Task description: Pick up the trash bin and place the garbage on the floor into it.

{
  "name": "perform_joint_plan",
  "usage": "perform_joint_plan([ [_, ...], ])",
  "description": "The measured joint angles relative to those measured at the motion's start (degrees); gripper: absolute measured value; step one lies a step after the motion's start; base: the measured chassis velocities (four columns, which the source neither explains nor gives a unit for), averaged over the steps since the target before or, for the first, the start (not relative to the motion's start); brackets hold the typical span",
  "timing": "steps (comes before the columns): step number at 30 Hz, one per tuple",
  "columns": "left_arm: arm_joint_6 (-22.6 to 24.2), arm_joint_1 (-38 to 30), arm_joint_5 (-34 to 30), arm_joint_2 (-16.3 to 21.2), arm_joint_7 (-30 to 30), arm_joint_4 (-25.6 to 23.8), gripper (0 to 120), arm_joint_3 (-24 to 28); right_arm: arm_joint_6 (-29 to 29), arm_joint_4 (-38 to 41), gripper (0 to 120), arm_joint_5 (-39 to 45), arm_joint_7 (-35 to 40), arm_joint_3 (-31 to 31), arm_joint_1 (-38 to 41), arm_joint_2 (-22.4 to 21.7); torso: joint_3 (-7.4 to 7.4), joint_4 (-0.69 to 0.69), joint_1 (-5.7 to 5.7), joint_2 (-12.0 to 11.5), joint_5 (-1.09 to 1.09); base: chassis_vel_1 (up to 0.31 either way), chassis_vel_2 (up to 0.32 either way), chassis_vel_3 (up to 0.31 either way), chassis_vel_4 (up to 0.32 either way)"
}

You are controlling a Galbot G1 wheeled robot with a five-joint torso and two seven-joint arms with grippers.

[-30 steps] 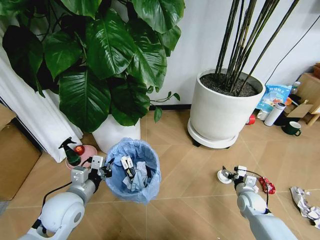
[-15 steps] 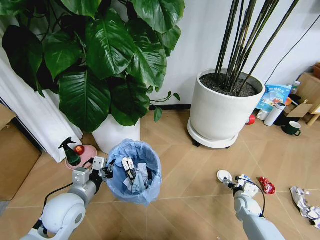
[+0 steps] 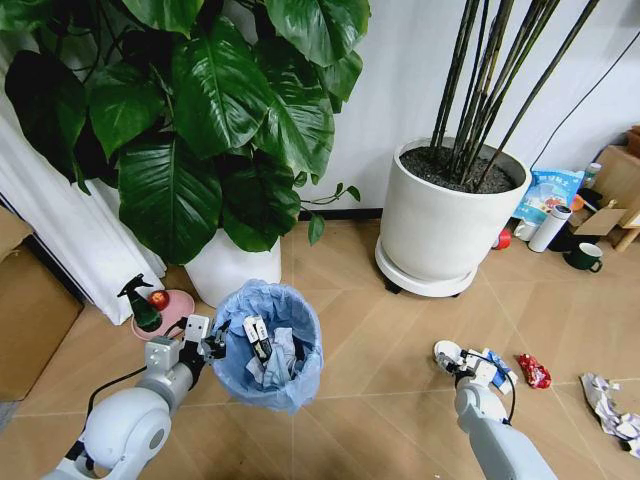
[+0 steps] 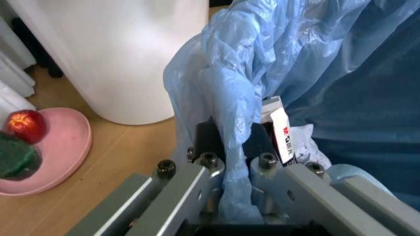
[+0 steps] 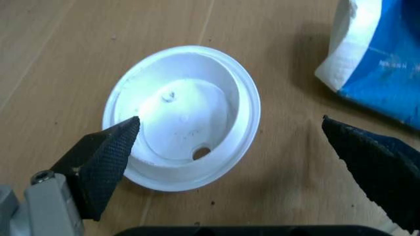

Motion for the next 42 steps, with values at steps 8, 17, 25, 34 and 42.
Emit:
perform_joint_plan([
  [8, 0.03, -0.43, -0.1, -0.14, 0.06, 0.51, 0, 0.12, -0.25, -1.65, 98, 0.23, 2.11, -0.06, 1.75, 0.71, 0.0, 0.01, 0.0, 0.0, 0.0, 0.0, 0.0, 0.0, 0.0],
  [17, 0.0, -0.85, -0.25, -0.33, 0.27, 1.01, 0, 0.14, -0.36, -2.04, 68, 0.57, 2.77, 0.02, 2.03, 1.22, -0.01, -0.01, 0.0, 0.0, -0.04, 0.0, 0.0, 0.0, 0.0],
  [25, -0.09, -1.19, -0.38, -0.31, 0.48, 1.27, 0, 0.13, -0.35, -1.79, 36, 0.82, 2.72, 0.3, 1.71, 1.63, -0.01, -0.01, 0.0, 0.01, 0.0, 0.0, 0.0, 0.0, 0.0],
  [34, -0.56, -1.24, -0.37, -0.33, 0.62, 1.38, 0, 0.0, -0.35, -0.73, 6, 1.12, 2.54, 0.49, 0.99, 2.16, -0.01, 0.02, 0.0, 0.01, 0.04, 0.0, 0.0, 0.0, 0.0],
  [42, -0.7, -1.15, -0.3, -0.52, 0.7, 1.31, 0, -0.07, -0.53, 2.6, 0, 1.46, 2.43, 0.38, -0.73, 1.85, 0.01, 0.02, 0.0, 0.0, 0.11, 0.0, 0.0, 0.0, 0.0],
])
